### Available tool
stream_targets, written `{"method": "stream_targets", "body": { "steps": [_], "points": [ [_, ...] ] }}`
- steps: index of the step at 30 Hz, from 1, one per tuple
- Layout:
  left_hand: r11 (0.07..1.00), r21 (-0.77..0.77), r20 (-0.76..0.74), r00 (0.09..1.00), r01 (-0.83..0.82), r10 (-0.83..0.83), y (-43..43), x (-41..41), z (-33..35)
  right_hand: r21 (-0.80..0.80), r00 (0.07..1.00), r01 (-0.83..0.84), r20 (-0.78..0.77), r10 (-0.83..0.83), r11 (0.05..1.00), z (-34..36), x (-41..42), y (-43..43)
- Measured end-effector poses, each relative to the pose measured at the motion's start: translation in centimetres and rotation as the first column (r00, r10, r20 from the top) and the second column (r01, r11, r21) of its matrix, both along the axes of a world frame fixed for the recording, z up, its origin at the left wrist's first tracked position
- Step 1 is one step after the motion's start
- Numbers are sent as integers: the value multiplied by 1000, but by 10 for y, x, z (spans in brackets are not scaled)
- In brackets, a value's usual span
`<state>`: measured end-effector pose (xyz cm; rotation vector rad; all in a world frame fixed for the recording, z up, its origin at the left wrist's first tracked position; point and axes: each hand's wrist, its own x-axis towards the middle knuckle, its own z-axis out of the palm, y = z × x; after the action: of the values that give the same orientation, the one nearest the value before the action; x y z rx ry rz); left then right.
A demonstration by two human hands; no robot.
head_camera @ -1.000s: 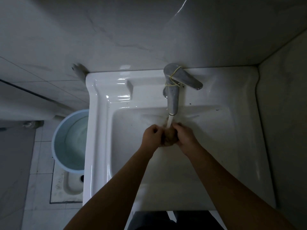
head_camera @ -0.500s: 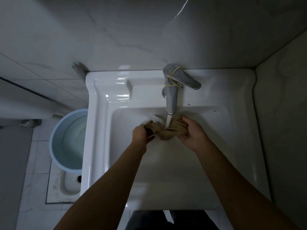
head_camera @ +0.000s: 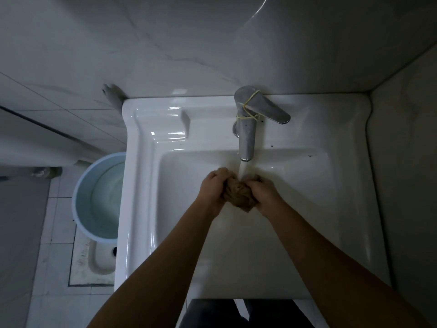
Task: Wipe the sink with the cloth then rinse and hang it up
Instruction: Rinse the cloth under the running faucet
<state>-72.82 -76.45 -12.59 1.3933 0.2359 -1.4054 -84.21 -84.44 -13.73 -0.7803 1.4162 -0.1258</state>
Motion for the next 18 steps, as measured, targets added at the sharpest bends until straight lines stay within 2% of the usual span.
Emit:
{"method": "stream_targets", "body": {
  "steps": [3, 5, 8, 11, 14, 16, 18],
  "points": [
    [986, 162, 345, 938, -28, -31, 6, 15, -5, -367, 974, -186, -194, 120, 912, 4, -3, -7],
    [984, 178, 469, 881, -25, -63, 10, 25, -3, -488, 968, -225, -213, 135, 843, 13, -7, -13],
    [983, 184, 605, 785, 20, -129, 16, 35, 1, -582, 963, -261, -217, 162, 770, 20, -12, -23],
    [967, 229, 667, 706, 110, -238, 22, 40, 1, -633, 947, -312, -263, 182, 708, 18, -15, -29],
    [960, 241, 675, 686, 143, -272, 29, 41, -4, -647, 953, -293, -259, 159, 704, 23, -21, -35],
    [967, 222, 656, 714, 125, -243, 32, 40, -11, -620, 975, -213, -183, 124, 755, 30, -23, -35],
    [978, 199, 590, 791, 54, -164, 29, 34, -12, -522, 998, -63, -31, 54, 851, 34, -18, -33]
  ]
}}
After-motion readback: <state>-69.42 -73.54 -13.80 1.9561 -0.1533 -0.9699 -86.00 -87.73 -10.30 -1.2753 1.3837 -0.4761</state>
